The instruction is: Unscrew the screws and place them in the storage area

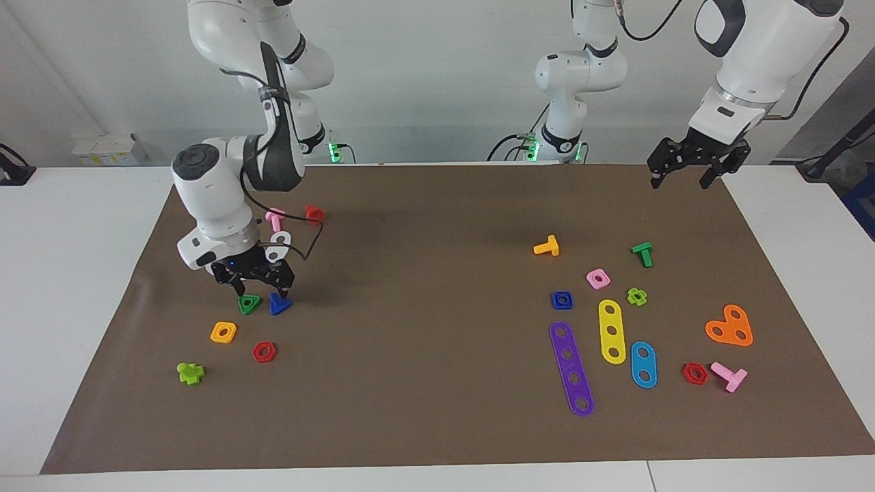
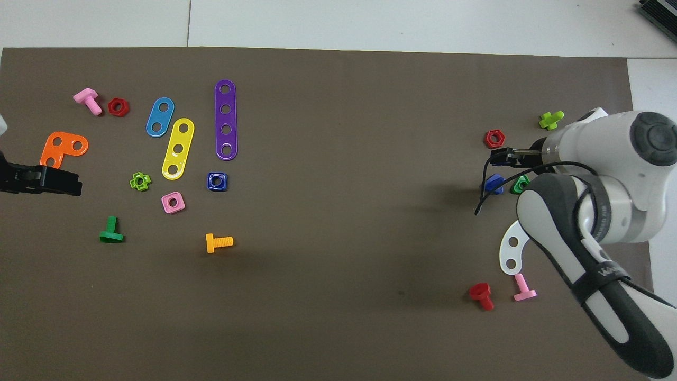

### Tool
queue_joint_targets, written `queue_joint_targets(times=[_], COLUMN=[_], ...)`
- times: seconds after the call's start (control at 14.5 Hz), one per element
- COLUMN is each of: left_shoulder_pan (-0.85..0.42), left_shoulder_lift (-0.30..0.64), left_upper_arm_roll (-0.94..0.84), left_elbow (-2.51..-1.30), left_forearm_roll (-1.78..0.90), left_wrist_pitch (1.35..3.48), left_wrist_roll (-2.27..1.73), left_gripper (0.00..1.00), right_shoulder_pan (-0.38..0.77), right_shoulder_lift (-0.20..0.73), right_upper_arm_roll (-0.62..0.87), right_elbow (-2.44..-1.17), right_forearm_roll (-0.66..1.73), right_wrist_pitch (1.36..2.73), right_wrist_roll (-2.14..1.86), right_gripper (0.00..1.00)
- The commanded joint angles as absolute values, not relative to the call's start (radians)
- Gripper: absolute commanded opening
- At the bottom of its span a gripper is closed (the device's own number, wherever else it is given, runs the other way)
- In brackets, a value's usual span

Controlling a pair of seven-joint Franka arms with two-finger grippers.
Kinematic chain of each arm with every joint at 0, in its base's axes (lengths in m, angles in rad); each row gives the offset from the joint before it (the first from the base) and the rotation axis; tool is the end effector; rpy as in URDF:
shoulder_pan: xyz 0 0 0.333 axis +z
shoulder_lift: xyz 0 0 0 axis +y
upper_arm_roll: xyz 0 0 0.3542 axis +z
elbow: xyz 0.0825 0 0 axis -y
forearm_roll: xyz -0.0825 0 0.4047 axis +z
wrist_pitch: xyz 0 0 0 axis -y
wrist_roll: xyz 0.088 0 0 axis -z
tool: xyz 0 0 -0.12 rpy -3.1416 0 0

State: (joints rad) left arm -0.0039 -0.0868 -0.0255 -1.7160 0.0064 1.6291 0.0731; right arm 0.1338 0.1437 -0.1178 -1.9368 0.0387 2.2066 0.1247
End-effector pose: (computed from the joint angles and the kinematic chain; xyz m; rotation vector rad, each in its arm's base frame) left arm 0.5481 -0.0160 0.6317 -3.1289 0.1609 0.0005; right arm 0.6280 0.0143 0.4389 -3.1044 0.1981 -0.1959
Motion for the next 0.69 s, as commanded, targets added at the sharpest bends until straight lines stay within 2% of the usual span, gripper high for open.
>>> queue_joint_targets(times=[0.0, 0.14, 0.34, 0.48, 0.62], left_shoulder_pan=[-0.009, -0.009, -0.011, -0.011, -0.011], left_shoulder_lift=[-0.089, -0.083, -0.068, -0.038, 0.007], left_upper_arm_roll=[-0.025, -0.025, -0.025, -0.025, -0.025], left_elbow=[-1.707, -1.692, -1.658, -1.622, -1.554], left_forearm_roll=[0.018, 0.017, 0.018, 0.020, 0.021], left_wrist_pitch=[1.634, 1.625, 1.605, 1.582, 1.533], left_wrist_roll=[0.068, 0.067, 0.067, 0.067, 0.067], left_gripper=[1.00, 1.00, 1.00, 1.00, 1.00], right_shoulder_pan=[0.104, 0.092, 0.094, 0.098, 0.092], right_shoulder_lift=[0.076, 0.022, 0.012, 0.012, -0.008], right_upper_arm_roll=[-0.112, -0.113, -0.121, -0.120, -0.115], right_elbow=[-1.832, -1.760, -1.594, -1.537, -1.558], right_forearm_roll=[0.060, 0.045, -0.014, -0.037, -0.051], right_wrist_pitch=[2.024, 1.865, 1.599, 1.528, 1.516], right_wrist_roll=[0.129, 0.129, 0.123, 0.115, 0.112], right_gripper=[1.00, 1.00, 1.00, 1.00, 1.00])
